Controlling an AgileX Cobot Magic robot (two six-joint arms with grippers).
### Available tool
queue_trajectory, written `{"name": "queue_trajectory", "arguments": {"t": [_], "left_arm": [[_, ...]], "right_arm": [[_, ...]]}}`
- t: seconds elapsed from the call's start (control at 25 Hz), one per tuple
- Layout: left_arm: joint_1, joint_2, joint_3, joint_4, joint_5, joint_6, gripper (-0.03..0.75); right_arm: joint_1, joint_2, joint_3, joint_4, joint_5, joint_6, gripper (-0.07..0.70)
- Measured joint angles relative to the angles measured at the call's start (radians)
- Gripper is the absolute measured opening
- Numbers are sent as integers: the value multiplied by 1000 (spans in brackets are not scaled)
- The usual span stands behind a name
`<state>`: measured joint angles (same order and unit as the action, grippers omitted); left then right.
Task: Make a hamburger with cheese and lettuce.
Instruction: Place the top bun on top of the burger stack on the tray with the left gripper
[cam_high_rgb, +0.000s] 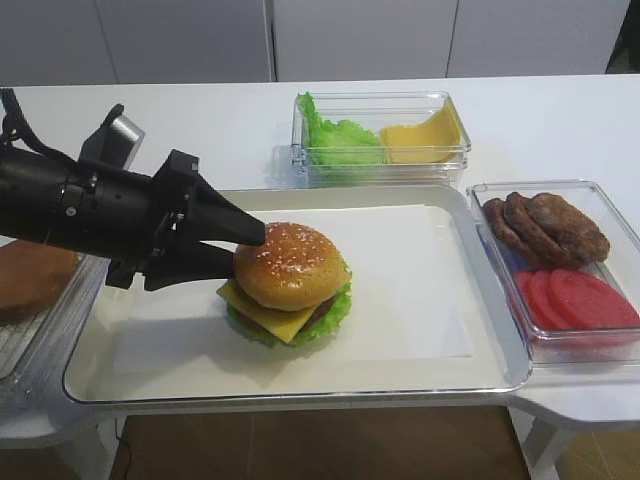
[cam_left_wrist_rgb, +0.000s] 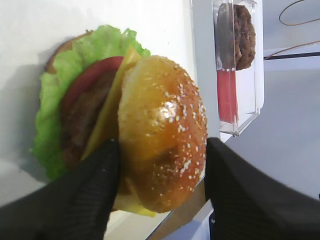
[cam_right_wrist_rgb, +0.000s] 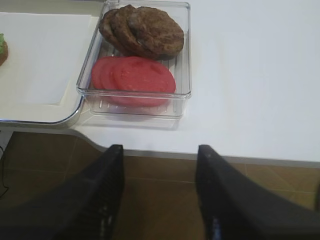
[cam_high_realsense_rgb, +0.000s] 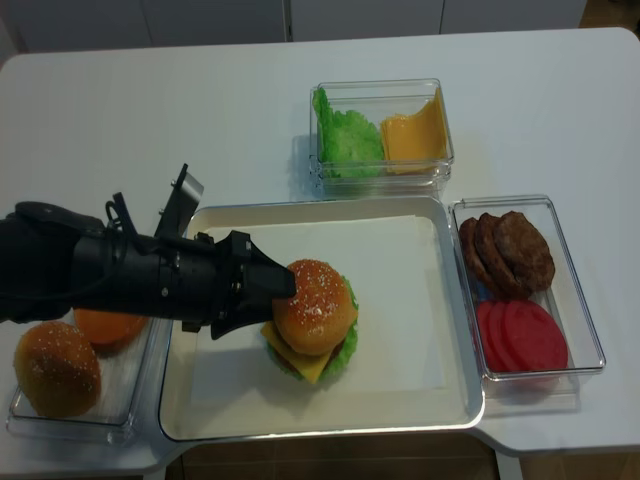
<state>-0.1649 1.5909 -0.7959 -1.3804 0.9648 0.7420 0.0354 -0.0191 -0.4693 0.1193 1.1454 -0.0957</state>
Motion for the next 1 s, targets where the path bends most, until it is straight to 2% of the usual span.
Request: {"name": "queue_trajectory", "arguments": {"t": [0.52,0.88,1.0], "left_arm": [[0,0,0,0,0,0,548],[0,0,0,2,-2,14,561],[0,-4,0,2,-21,18,561]], "right_arm": [[0,0,0,0,0,0,371],[0,0,0,0,0,0,371],[0,0,0,0,0,0,371]]}}
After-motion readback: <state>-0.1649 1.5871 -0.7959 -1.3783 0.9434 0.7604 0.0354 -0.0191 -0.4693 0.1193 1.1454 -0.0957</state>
